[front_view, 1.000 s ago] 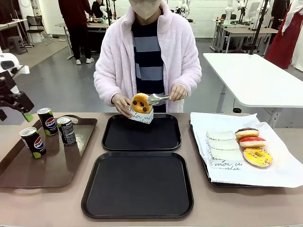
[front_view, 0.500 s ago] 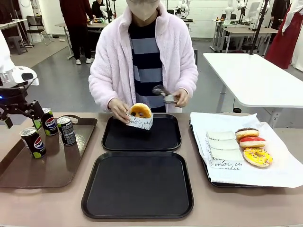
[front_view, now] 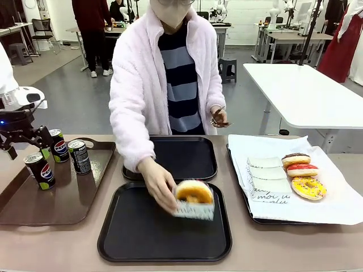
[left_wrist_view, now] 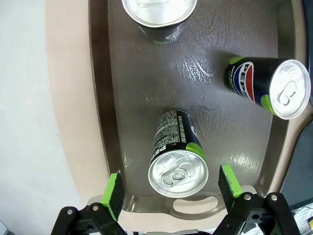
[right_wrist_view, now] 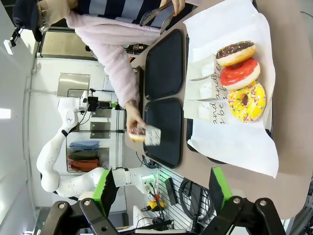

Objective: Set up donuts and drinks on trays.
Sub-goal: Pick up one Pepsi coke and place it on the Flat Tray.

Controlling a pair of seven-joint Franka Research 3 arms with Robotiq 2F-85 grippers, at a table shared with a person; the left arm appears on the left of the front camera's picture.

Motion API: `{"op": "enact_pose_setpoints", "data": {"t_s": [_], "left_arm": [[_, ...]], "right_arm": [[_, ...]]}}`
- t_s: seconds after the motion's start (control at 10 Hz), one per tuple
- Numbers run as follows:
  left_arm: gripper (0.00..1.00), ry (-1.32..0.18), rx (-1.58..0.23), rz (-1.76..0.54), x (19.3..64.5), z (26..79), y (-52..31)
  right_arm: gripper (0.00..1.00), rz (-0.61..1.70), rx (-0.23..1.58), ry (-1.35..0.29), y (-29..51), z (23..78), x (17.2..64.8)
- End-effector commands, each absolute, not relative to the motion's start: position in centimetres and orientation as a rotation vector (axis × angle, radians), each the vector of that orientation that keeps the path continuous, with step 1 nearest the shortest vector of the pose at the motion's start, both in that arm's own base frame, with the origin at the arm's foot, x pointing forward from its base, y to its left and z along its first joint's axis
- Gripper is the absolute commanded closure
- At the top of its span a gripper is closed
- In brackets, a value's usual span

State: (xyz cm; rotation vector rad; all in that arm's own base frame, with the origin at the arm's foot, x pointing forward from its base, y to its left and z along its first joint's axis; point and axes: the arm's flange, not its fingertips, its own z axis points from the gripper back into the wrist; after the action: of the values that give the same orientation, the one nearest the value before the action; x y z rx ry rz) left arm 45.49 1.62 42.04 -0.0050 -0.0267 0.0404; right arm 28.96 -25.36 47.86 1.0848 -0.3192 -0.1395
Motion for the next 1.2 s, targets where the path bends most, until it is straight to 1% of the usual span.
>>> {"op": "enact_pose_setpoints", "data": {"t_s": [0.0, 0.6, 0.9, 1.0, 1.1], "left_arm": [[0.0, -0.048, -0.05, 0.018, 45.6, 40.9, 1.9], [0.0, -0.057, -0.056, 0.0, 45.6, 38.3, 1.3], [0.0, -0.05, -0.06, 0.004, 45.8, 37.8, 1.3], [0.25, -0.058, -0.075, -0.001, 45.6, 37.9, 1.3], [0.56, -0.05, -0.071, -0.005, 45.6, 38.1, 1.3]], "right_arm": [[0.0, -0.136, 1.098, -0.33, -25.3, 47.7, 29.1], [0.0, -0.136, 1.098, -0.33, -25.3, 47.7, 29.1], [0.0, -0.136, 1.098, -0.33, -25.3, 47.7, 29.1], [0.0, -0.136, 1.098, -0.33, -25.3, 47.7, 29.1], [0.0, -0.136, 1.098, -0.33, -25.3, 47.7, 29.1]]}}
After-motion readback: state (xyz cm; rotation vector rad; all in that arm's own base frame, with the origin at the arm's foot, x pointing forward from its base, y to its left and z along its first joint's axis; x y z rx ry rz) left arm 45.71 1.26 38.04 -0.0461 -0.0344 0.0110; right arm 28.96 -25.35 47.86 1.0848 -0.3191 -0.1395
